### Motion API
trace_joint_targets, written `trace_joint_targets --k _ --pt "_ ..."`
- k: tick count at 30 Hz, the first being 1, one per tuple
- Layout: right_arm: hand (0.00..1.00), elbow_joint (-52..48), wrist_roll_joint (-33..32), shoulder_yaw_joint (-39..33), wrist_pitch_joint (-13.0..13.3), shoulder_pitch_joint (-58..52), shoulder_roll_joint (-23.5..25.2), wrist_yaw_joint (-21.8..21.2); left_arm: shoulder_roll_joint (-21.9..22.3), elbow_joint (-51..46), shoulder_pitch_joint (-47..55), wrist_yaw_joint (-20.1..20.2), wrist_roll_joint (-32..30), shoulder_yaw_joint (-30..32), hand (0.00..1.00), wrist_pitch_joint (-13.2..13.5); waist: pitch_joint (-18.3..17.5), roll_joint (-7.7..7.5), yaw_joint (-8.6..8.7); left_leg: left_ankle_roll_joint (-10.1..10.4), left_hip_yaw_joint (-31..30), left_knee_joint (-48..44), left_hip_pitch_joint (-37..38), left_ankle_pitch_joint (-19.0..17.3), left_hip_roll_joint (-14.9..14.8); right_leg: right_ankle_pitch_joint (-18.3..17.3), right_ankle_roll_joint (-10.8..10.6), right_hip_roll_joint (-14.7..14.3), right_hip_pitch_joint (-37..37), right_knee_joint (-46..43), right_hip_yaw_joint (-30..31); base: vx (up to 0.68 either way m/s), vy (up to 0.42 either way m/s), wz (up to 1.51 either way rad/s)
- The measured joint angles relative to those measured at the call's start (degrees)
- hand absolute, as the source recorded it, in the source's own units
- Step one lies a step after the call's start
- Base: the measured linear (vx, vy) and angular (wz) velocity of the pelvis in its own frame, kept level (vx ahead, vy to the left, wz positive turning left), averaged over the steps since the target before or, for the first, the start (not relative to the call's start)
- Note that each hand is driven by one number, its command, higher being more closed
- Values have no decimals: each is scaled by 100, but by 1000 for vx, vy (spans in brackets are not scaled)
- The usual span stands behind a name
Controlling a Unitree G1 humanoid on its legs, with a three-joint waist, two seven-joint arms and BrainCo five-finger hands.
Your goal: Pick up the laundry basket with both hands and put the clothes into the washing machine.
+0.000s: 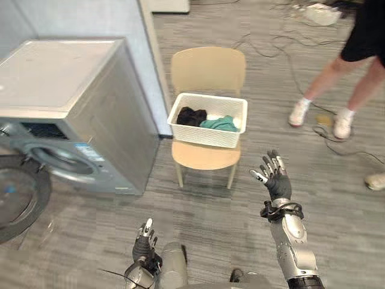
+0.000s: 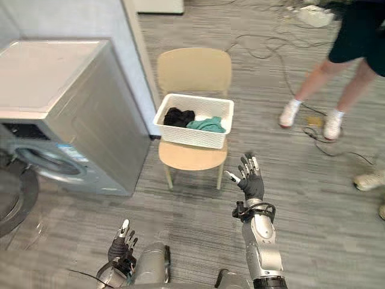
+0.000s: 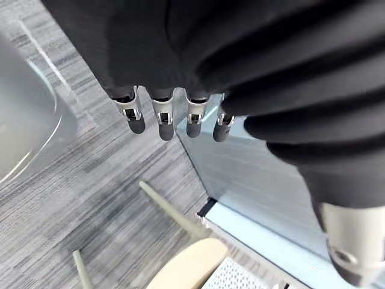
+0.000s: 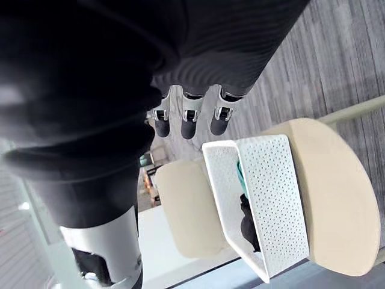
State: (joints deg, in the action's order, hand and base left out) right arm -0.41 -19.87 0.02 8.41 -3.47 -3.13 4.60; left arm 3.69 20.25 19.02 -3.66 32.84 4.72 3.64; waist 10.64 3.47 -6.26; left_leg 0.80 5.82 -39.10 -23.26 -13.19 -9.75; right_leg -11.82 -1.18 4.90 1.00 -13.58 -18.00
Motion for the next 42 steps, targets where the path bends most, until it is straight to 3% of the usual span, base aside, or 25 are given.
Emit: trace_joint_targets --k 1,3,4,5,6,7,8,9,10,11,12,14,15,19,22,23,24,25,27,31,35,39,41,42 --pt "0 2 18 -14 5 53 11 51 1 5 0 -8 0 15 0 -3 7 6 -49 21 9 398 -47 21 100 -6 -9 1 -25 73 -26 211 -2 31" --pt "0 19 221 -124 4 185 122 317 2 1 4 -25 -21 56 0 1 70 -23 -184 320 72 1737 -119 400 304 -99 -156 36 -343 345 -89 293 53 11" --pt "0 25 269 -131 4 212 149 367 1 0 4 -26 -27 56 0 2 78 -42 -236 300 80 1851 -114 643 302 -151 -232 67 -428 364 -74 401 125 -10" --pt "0 25 407 -110 4 274 187 465 2 -4 5 -35 -42 52 0 2 84 -131 -284 259 191 1892 4 1131 352 -265 -381 180 -599 373 -7 468 155 -18" --pt "0 26 564 -92 -1 401 283 539 4 -69 -11 -39 -80 44 0 7 71 -227 -270 -150 316 1571 27 1134 442 -297 -573 354 -686 338 24 503 174 -16" --pt "0 26 592 -90 -5 426 294 543 5 -82 -21 -39 -96 44 0 10 76 -243 -267 -214 336 1486 -9 1076 439 -298 -586 370 -694 344 30 591 239 -13" --pt "0 -45 764 -81 -17 490 291 528 -15 -166 -124 -37 -165 31 0 2 88 -298 -229 -354 384 651 -277 709 408 -247 -660 446 -773 244 121 390 180 -9" --pt "0 -62 878 -101 -17 470 296 531 -21 -159 -187 -34 -213 0 0 -7 88 -315 -238 -360 407 472 -294 595 415 -246 -663 495 -771 53 148 537 276 -12" --pt "0 -60 1004 -135 -30 443 339 534 -42 -164 -258 -16 -219 -60 0 -6 91 -323 -234 -442 451 372 -50 223 453 -244 -665 616 -561 -836 240 447 231 -4" --pt "0 -55 1157 -158 -31 433 355 540 -108 -164 -283 -12 -272 -61 0 -4 97 -326 -156 -500 457 434 265 -219 484 -91 -517 827 -85 -2248 371 610 282 8" --pt "0 -27 1218 -174 -72 413 422 547 -256 -153 -321 -17 -335 -73 0 -15 130 -393 -61 -557 452 356 487 -376 513 227 -263 1023 447 -3664 542 433 155 16" --pt "0 25 1402 -175 -199 392 459 572 -436 -160 -309 -24 -395 -71 0 -52 143 -374 -26 -613 380 452 956 -472 505 215 -257 1102 971 -5040 491 400 78 24" --pt "0 23 1537 -171 -229 397 498 583 -533 -195 -272 -28 -400 -57 0 -49 163 -334 -6 -614 348 704 1342 -473 499 177 -198 1090 1117 -5261 306 373 54 25" --pt "0 12 1899 -112 -248 440 482 664 -679 -258 -221 -35 -401 -17 0 -38 154 -336 95 -609 214 1140 1854 -471 504 9 -136 957 1396 -4075 -260 295 -46 32" --pt "0 7 2491 -153 -484 427 239 711 -609 -214 -236 -26 -425 -36 0 -54 112 -410 107 -484 18 1099 1893 -538 531 -9 -191 598 1527 -2140 -80 248 -137 49" --pt "0 6 2708 -231 -587 389 180 728 -612 -199 -237 -23 -438 -53 0 -54 71 -490 131 -299 -162 1002 1871 -642 620 449 -150 457 1466 -1392 148 255 -181 69" --pt "0 7 2901 -290 -689 360 44 762 -599 -82 -294 -21 -452 -45 0 -62 55 -494 166 -99 -347 872 1860 -819 690 691 -98 460 1329 -1057 232 255 -194 57" --pt "0 22 2995 -315 -751 372 -55 759 -512 -20 -326 -24 -455 -38 0 -66 57 -357 111 -71 -439 814 1847 -858 592 722 -52 360 1281 -1005 170 214 -163 29" --pt "0 20 3313 -370 -890 372 -273 721 -371 -20 -283 -1 -473 -70 0 -60 25 -268 86 26 -533 918 1791 -803 392 765 13 136 1054 -594 -13 149 -113 10" --pt "0 33 3650 -500 -911 380 -495 522 -351 35 -375 122 -486 -175 0 -72 22 -313 76 212 -764 1204 1811 -678 393 807 50 57 943 -254 -264 110 -74 28" --pt "0 543 4068 -308 -1010 693 -662 378 -412 170 -384 234 -501 -251 0 -95 40 -356 35 410 -962 1088 1596 -199 630 1123 60 164 631 386 -452 38 -23 26" --pt "0 1265 4301 30 -1009 1329 -884 283 -496 178 -393 241 -495 -274 0 -89 165 -444 -113 412 -1051 999 1255 -61 687 1338 20 173 630 793 -583 -15 11 18" --pt "0 1833 4308 185 -1016 1939 -966 282 -567 182 -407 240 -485 -304 0 -86 395 -469 -137 412 -1065 1049 1264 -61 696 1479 96 132 651 889 -657 -41 46 15" --pt "0 2224 4310 300 -1021 2371 -1098 283 -617 181 -426 235 -467 -437 0 -86 515 -469 -238 412 -1085 1073 1163 -60 718 1557 97 123 744 941 -686 -56 33 3"
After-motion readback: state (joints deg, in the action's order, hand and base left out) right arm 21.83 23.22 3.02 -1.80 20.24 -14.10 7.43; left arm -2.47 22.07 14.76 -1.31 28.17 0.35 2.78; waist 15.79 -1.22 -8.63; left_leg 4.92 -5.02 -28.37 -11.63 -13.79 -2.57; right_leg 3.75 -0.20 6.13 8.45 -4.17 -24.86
